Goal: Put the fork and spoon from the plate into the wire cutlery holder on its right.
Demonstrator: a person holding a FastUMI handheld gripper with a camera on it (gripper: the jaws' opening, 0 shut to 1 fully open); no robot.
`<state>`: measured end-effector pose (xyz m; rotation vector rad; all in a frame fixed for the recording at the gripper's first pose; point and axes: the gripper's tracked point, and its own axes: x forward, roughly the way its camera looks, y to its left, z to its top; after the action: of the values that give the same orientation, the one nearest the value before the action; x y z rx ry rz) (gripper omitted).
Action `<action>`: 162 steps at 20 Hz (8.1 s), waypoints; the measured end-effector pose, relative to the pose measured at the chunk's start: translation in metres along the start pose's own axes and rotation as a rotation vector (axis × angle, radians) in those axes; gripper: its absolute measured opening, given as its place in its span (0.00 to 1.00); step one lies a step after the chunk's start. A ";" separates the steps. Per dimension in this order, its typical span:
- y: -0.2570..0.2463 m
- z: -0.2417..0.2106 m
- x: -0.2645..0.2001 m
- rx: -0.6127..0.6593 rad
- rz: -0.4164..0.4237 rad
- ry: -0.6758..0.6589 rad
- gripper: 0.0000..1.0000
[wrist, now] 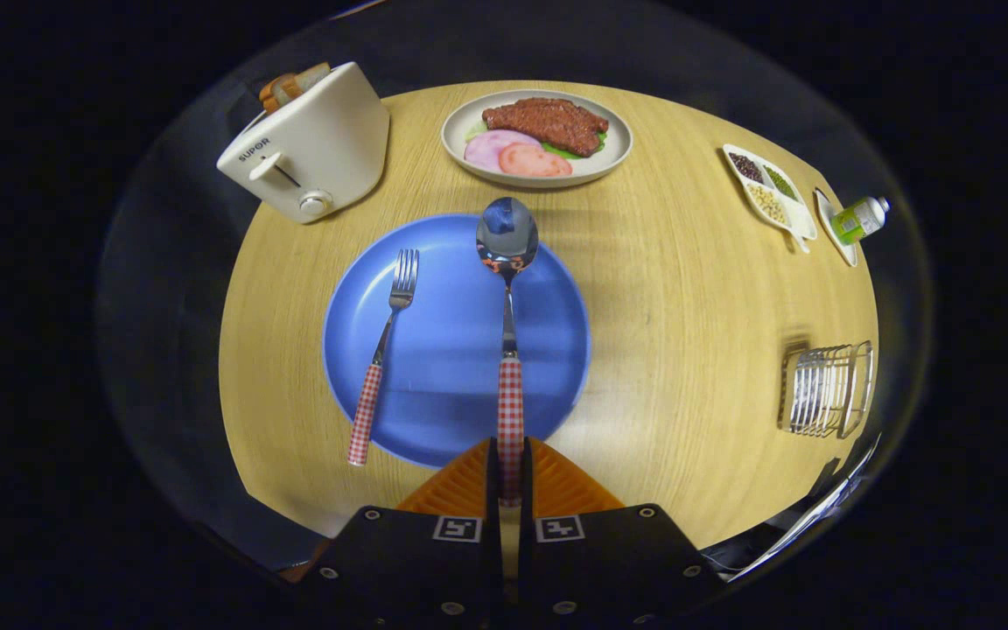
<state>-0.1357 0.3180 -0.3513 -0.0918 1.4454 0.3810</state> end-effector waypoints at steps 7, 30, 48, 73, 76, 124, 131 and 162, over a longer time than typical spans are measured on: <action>-0.122 -0.022 -0.073 -0.013 -0.083 -0.044 0.08; -0.294 -0.121 -0.085 -0.008 -0.122 0.245 0.09; -0.316 -0.091 -0.076 -0.083 -0.022 0.533 0.09; -0.229 -0.008 -0.101 0.130 0.128 0.124 0.90; -0.197 -0.004 -0.084 0.091 0.126 0.126 0.91; 0.083 -0.010 0.063 -0.103 0.164 0.261 0.10; 0.037 0.007 0.018 -0.093 0.199 0.177 0.08; -0.252 -0.108 -0.095 0.240 0.153 0.325 0.09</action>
<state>-0.1678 0.0316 -0.3149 0.1590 1.8155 0.3239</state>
